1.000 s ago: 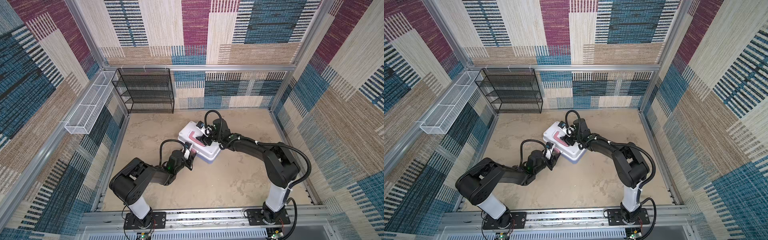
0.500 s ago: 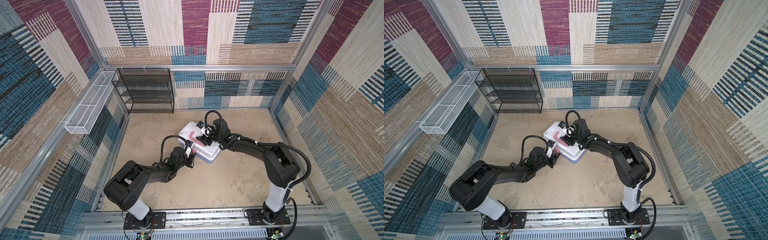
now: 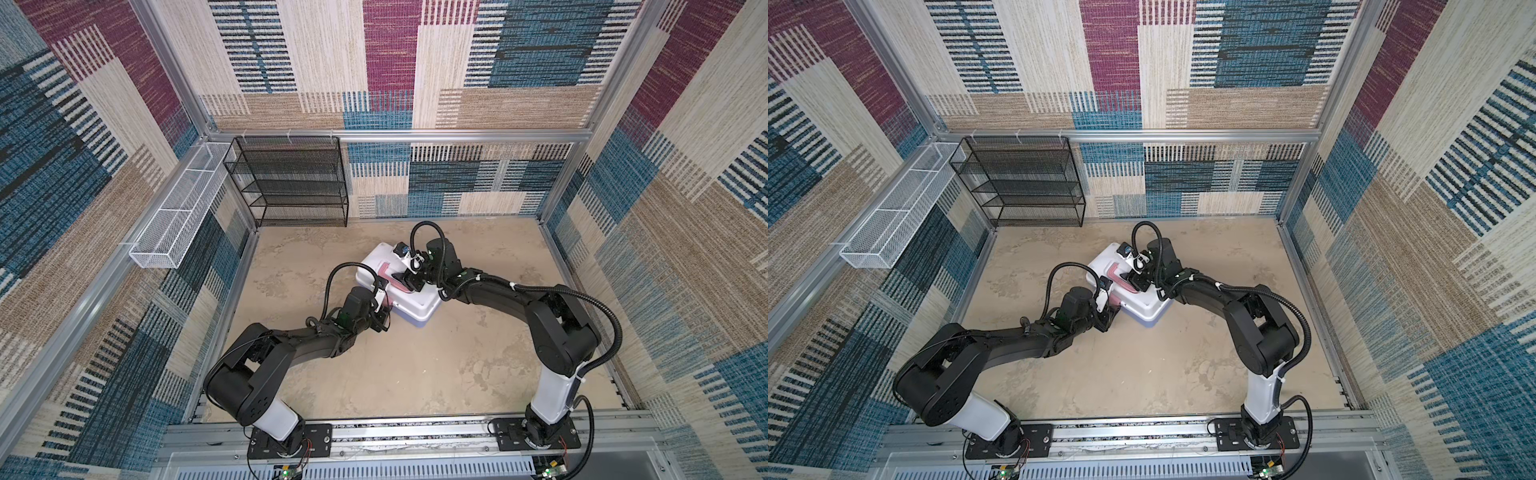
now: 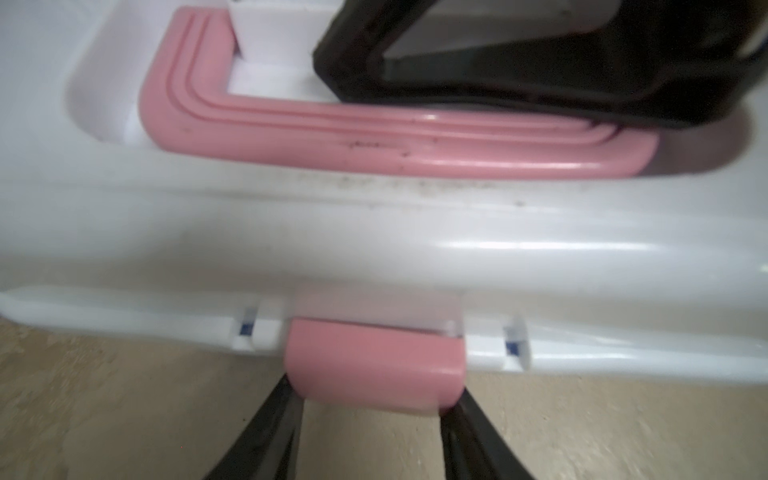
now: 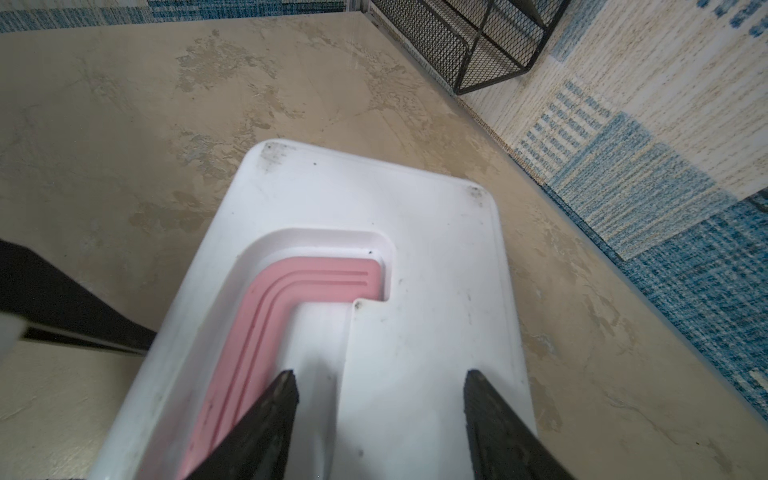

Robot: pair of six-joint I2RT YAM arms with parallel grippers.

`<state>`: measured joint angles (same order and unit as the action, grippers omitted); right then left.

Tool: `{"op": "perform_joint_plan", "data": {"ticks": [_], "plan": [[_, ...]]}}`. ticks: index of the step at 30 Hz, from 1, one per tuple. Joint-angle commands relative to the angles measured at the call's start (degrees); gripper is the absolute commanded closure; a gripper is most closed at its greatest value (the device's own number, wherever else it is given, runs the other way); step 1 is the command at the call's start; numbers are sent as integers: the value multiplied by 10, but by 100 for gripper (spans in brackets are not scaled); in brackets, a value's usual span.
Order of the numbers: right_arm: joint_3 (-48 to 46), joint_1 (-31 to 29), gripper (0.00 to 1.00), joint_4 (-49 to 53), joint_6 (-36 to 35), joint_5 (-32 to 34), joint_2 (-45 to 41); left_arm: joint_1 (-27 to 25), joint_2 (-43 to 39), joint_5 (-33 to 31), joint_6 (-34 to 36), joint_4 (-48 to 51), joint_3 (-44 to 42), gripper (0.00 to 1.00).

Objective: Pack the tool kit
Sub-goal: 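Push the near pink latch up against the lid with the left gripper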

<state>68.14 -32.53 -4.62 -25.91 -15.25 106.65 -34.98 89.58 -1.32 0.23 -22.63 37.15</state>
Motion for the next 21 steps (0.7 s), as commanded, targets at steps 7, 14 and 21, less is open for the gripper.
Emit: {"op": "perform_joint_plan", "data": {"ticks": [7, 14, 21], "plan": [[-24, -2, 35, 238, -11, 22, 14, 1, -4, 7, 25, -17, 43, 64], [-23, -2, 35, 237, -11, 19, 14, 1, -2, 7, 29, 14, 61, 64], [-27, -2, 35, 237, -12, 21, 14, 1, -10, 4, 32, 36, 71, 65]]}}
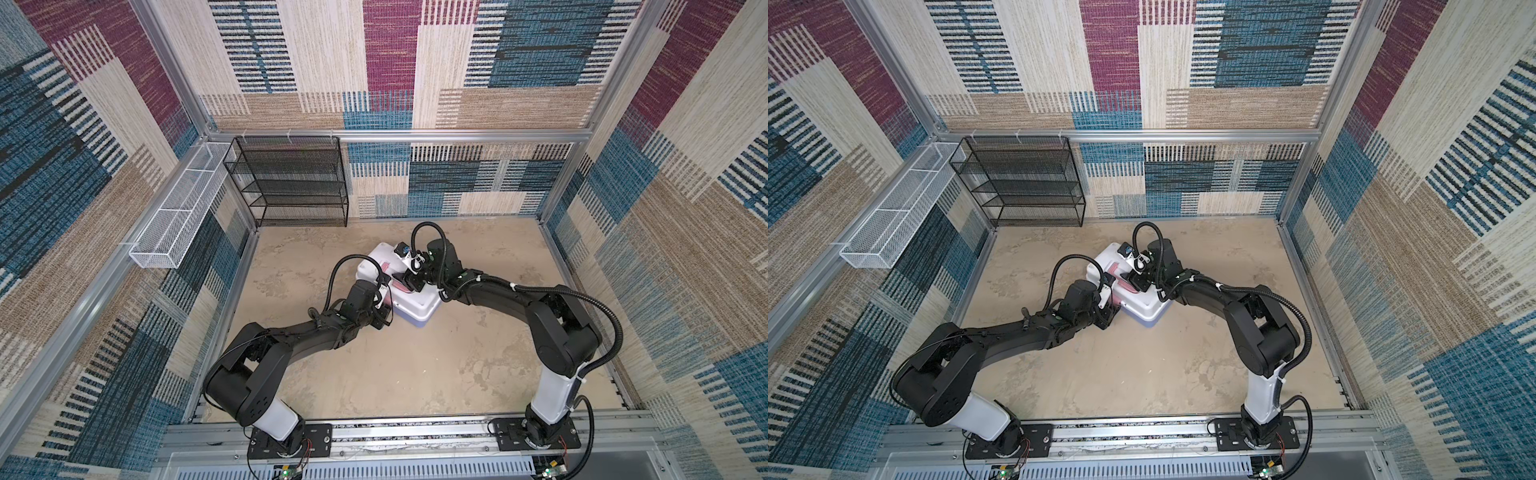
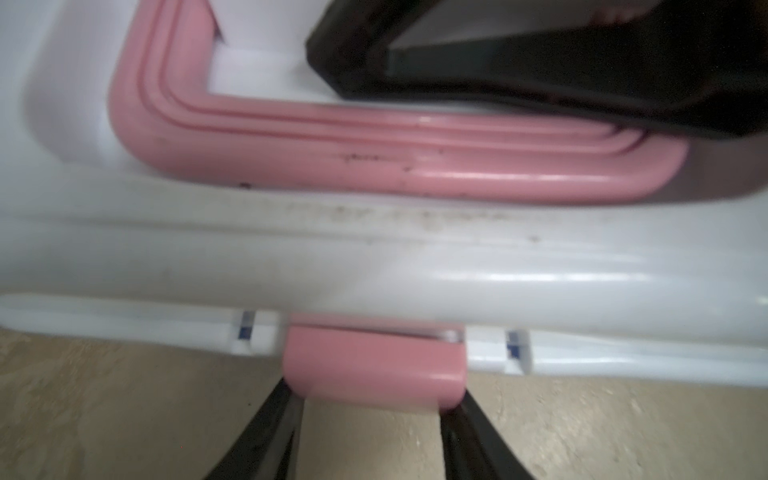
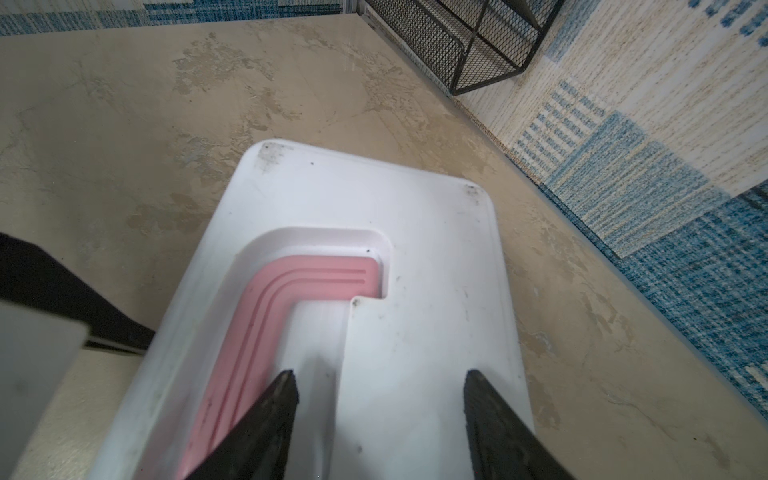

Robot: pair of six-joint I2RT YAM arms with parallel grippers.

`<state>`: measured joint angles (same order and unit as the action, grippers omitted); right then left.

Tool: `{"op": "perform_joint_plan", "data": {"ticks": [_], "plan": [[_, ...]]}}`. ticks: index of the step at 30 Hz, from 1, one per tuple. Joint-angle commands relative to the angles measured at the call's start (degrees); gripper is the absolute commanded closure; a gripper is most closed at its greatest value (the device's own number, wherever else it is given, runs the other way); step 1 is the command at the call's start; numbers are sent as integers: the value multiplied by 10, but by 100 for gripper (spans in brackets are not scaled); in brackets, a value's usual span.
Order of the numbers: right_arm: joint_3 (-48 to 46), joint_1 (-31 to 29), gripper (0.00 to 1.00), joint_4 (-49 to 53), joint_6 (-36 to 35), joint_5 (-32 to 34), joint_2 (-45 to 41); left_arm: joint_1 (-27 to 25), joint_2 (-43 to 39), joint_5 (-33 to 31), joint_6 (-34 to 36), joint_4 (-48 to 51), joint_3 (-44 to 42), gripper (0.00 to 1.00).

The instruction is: Pack the tool kit

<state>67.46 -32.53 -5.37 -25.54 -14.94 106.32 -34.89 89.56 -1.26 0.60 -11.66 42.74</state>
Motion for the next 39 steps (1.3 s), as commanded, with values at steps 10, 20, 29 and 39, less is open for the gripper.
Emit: {"op": "perform_joint_plan", "data": {"ticks": [10, 20, 29, 39], "plan": [[-19, -2, 35, 244, -14, 25, 19, 0, -8, 8, 28, -41, 34, 65], [-20, -2, 35, 243, -14, 23, 16, 0, 27, 13, 24, -50, 53, 65], [-23, -2, 36, 241, -11, 21, 17, 3, 36, 9, 28, -57, 59, 66], [-25, -2, 36, 243, -7, 24, 19, 7, 26, -3, 27, -65, 42, 59]]}}
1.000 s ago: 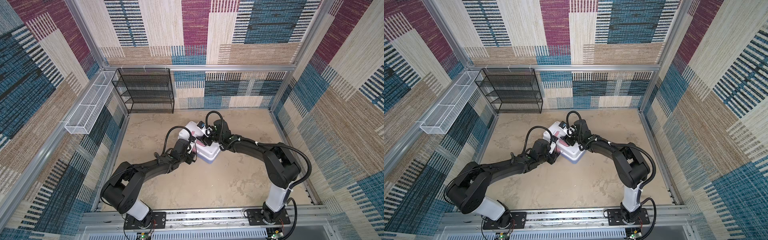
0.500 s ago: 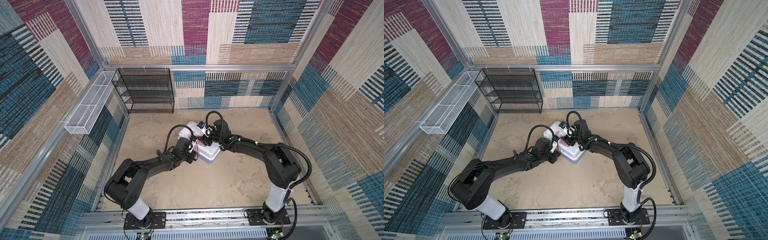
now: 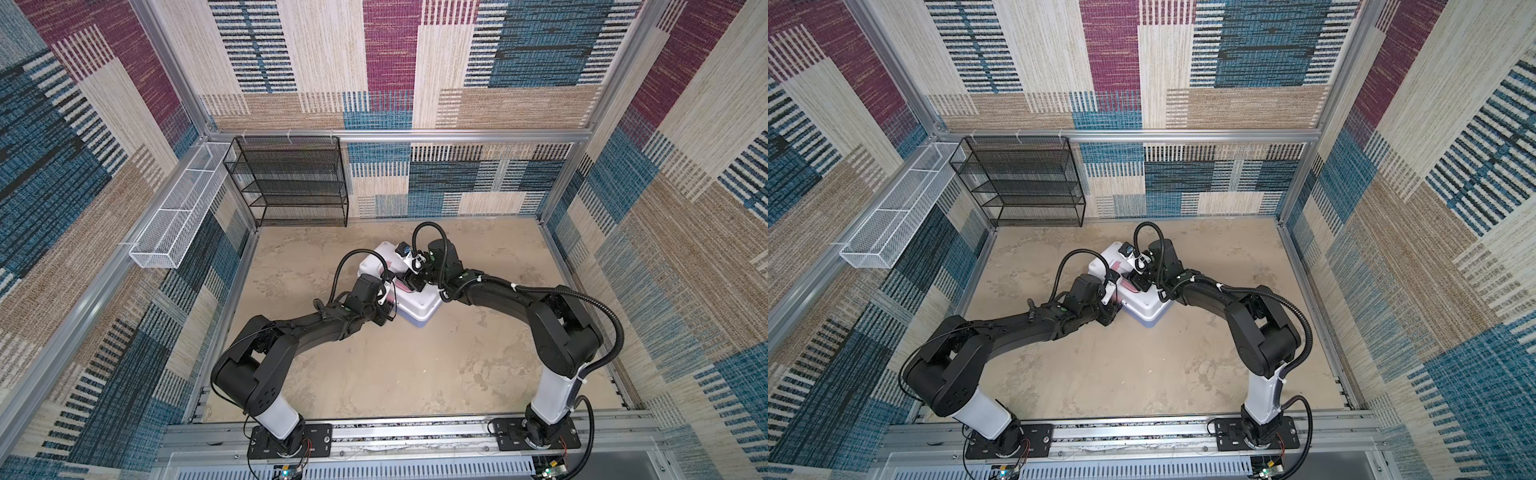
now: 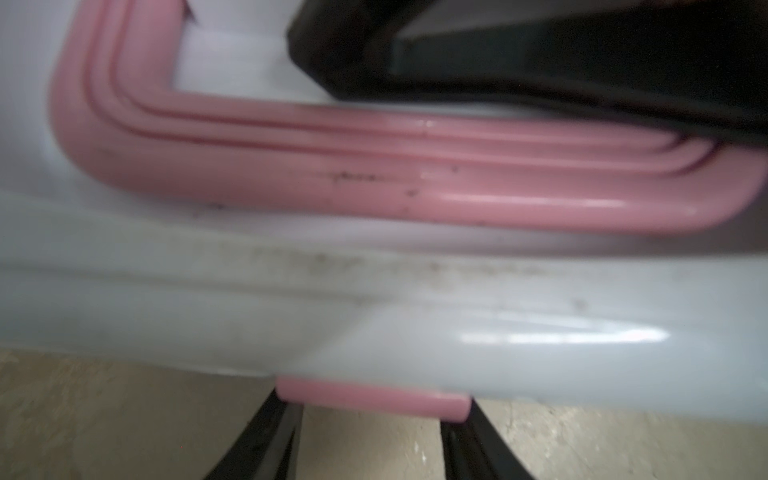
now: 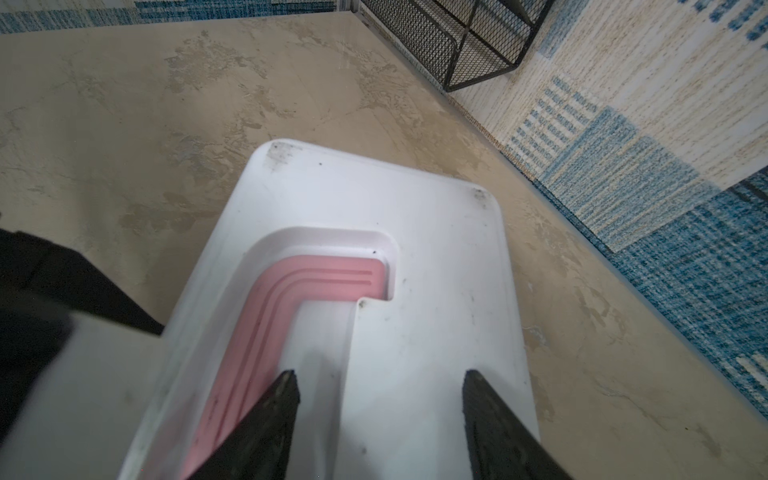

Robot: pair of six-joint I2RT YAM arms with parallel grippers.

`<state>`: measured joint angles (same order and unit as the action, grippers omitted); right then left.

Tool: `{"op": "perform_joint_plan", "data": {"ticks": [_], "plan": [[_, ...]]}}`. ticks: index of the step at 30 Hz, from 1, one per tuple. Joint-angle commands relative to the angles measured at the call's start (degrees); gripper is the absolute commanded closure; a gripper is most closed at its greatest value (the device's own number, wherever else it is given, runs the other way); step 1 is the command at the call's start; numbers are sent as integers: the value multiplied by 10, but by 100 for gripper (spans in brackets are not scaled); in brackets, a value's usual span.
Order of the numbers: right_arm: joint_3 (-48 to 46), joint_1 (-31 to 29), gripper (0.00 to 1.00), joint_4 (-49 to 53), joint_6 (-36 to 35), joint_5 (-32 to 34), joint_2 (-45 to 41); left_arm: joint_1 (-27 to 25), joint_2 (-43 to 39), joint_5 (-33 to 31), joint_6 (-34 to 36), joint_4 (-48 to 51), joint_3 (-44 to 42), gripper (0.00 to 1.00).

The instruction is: Pack the tool kit

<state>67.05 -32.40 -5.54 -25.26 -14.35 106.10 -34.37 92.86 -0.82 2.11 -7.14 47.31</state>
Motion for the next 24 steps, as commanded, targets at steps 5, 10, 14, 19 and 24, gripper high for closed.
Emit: {"op": "perform_joint_plan", "data": {"ticks": [5, 10, 14, 19, 24], "plan": [[-19, -3, 36, 244, -3, 19, 23, 3, -28, -15, 5, -114, -29, 49], [-12, -3, 36, 248, 6, 21, 28, 4, -52, -31, -3, -118, -59, 44], [-9, -2, 36, 249, 11, 19, 30, 4, -58, -31, -3, -118, -69, 44], [-7, -3, 36, 251, 14, 21, 30, 5, -47, -19, 0, -118, -60, 45], [-9, -2, 36, 253, 11, 25, 28, 5, -22, 3, 6, -102, -35, 48]]}}
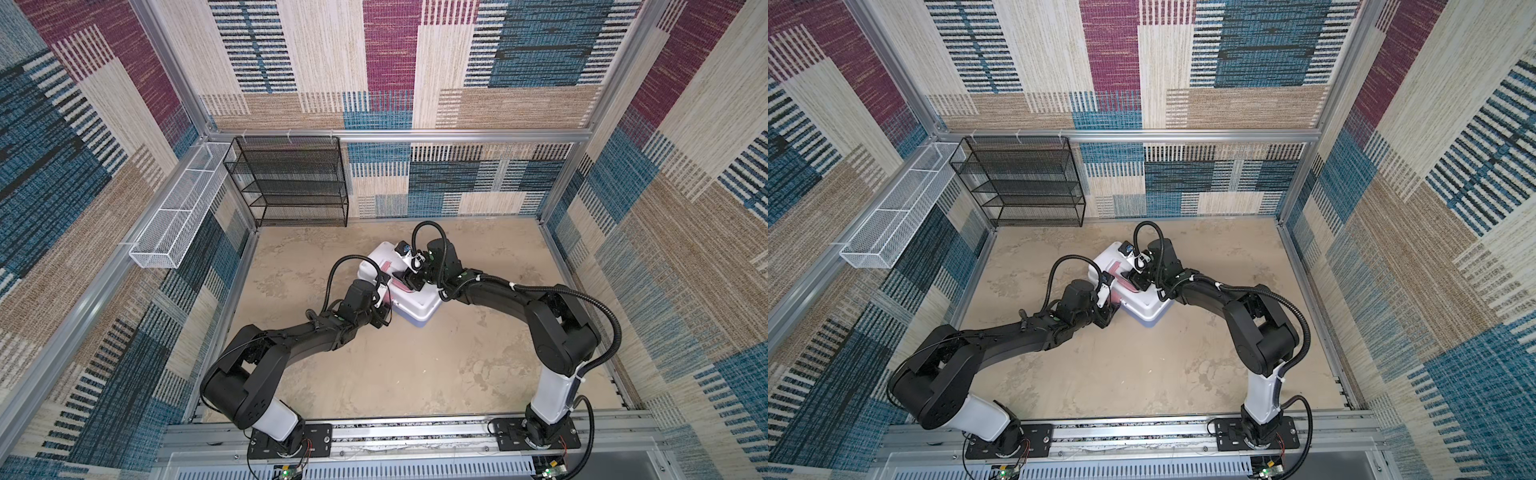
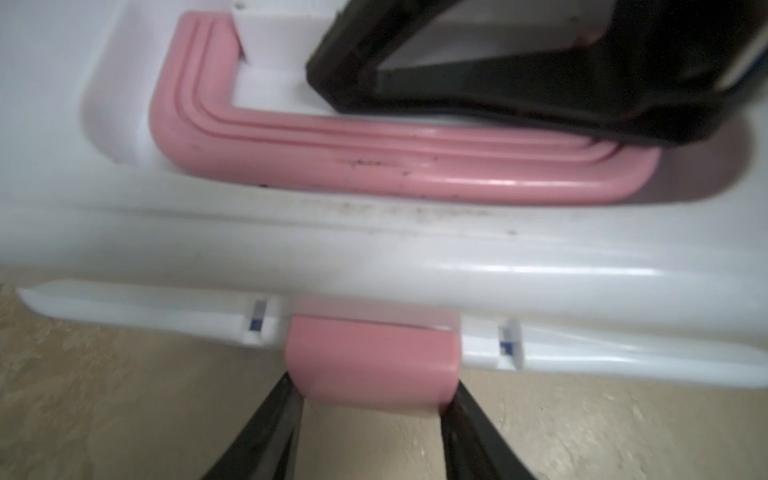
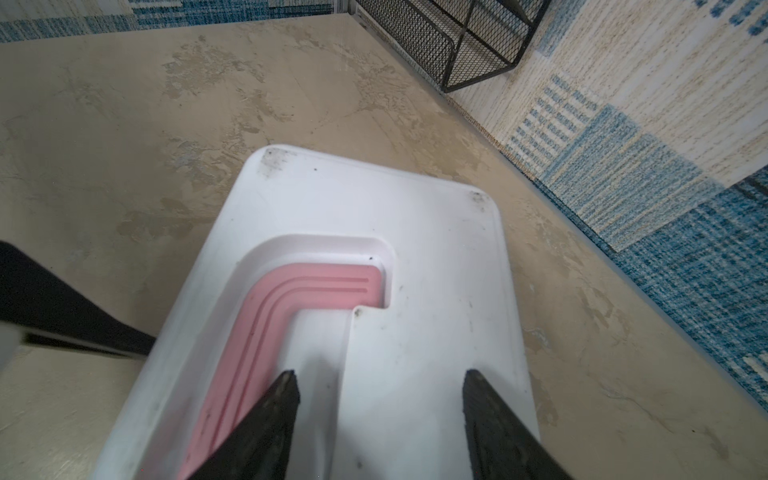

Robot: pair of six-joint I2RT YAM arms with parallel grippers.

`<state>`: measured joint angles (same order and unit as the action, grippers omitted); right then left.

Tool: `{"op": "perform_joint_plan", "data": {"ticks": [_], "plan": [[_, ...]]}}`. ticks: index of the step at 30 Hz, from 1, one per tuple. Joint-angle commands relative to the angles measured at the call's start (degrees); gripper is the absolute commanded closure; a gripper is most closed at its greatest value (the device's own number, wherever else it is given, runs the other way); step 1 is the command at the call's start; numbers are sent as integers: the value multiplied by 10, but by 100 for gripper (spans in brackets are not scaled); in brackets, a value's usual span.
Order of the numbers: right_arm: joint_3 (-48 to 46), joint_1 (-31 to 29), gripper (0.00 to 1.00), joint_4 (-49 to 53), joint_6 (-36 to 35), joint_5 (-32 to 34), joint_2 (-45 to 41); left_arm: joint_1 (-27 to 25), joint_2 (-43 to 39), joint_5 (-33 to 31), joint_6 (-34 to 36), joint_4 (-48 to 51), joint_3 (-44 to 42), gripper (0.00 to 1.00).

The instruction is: Pack the tool kit

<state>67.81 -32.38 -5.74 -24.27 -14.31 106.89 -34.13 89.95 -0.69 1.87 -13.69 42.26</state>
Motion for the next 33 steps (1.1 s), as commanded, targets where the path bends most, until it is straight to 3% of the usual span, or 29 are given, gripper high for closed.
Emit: {"op": "perform_joint_plan", "data": {"ticks": [1, 33], "plan": [[-17, -3, 36, 255, 1, 27, 19, 3, 11, 6, 9, -36, 18, 48], [-30, -2, 36, 246, 5, 17, 10, 17, 41, 18, 34, -28, 66, 51]]}}
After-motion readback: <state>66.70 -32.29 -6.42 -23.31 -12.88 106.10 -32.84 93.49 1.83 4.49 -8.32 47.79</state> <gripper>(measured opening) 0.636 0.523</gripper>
